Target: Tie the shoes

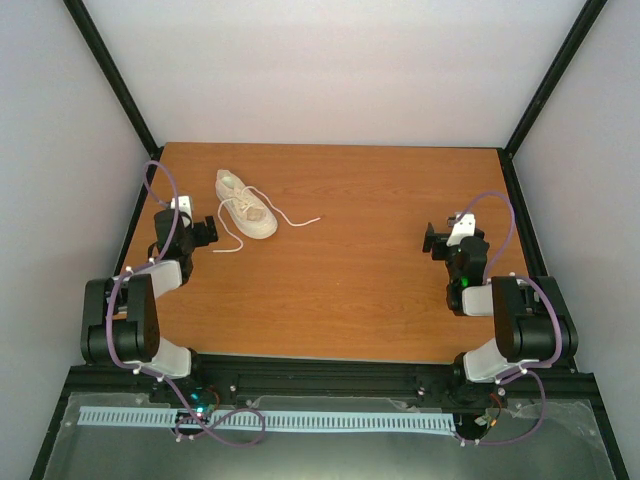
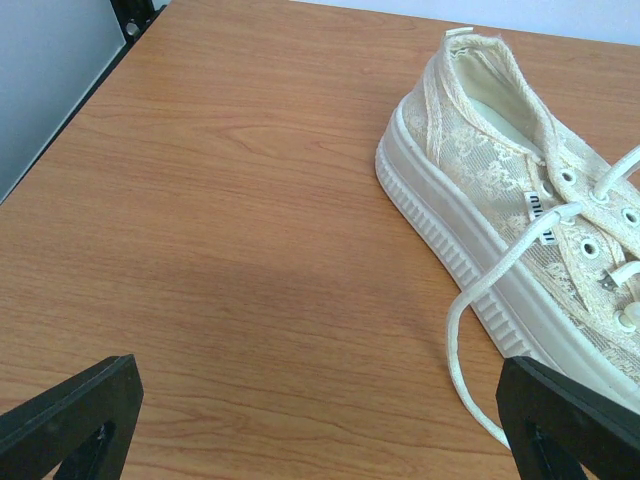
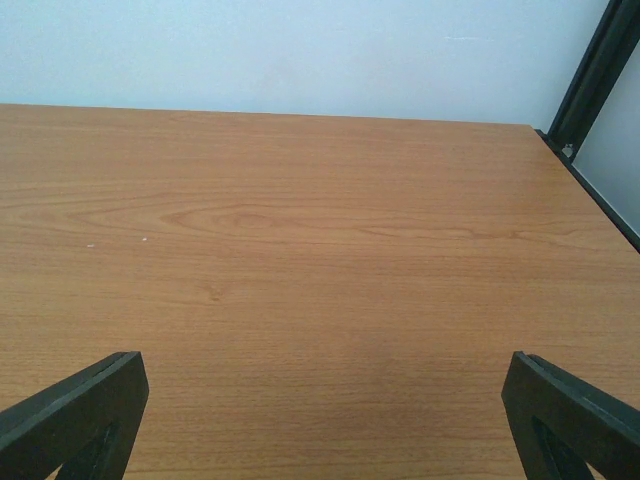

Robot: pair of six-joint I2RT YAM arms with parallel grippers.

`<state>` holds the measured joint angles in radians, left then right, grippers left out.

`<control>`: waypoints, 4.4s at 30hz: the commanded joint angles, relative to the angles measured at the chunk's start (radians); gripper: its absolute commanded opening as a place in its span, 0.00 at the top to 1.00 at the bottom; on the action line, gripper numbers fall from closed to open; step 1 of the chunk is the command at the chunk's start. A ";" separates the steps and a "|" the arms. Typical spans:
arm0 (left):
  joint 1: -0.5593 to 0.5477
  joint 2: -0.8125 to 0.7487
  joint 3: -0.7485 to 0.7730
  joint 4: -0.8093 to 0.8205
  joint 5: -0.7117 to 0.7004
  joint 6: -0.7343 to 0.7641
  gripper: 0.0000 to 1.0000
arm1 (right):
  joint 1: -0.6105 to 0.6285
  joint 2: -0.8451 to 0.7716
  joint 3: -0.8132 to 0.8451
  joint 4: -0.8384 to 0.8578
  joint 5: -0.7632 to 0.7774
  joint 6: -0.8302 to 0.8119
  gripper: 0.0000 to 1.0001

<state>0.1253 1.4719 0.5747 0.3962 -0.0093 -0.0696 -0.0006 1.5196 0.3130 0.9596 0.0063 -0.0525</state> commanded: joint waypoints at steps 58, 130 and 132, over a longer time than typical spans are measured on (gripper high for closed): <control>-0.512 0.304 0.562 -0.799 0.379 -0.504 0.99 | 0.493 -0.161 0.536 -1.391 0.193 0.298 0.13; -0.405 0.004 0.582 -1.058 0.225 0.790 0.99 | 0.398 -0.079 0.718 -1.265 -0.188 0.215 0.97; -0.441 -0.039 0.596 -1.105 0.286 0.788 0.99 | 0.439 -0.049 0.796 -1.229 -0.372 0.179 0.97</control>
<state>-0.2680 1.5387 1.0935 -0.5850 0.0780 0.7792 0.3889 1.4612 0.9737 -0.3359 -0.0360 0.2501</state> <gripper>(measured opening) 0.018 0.031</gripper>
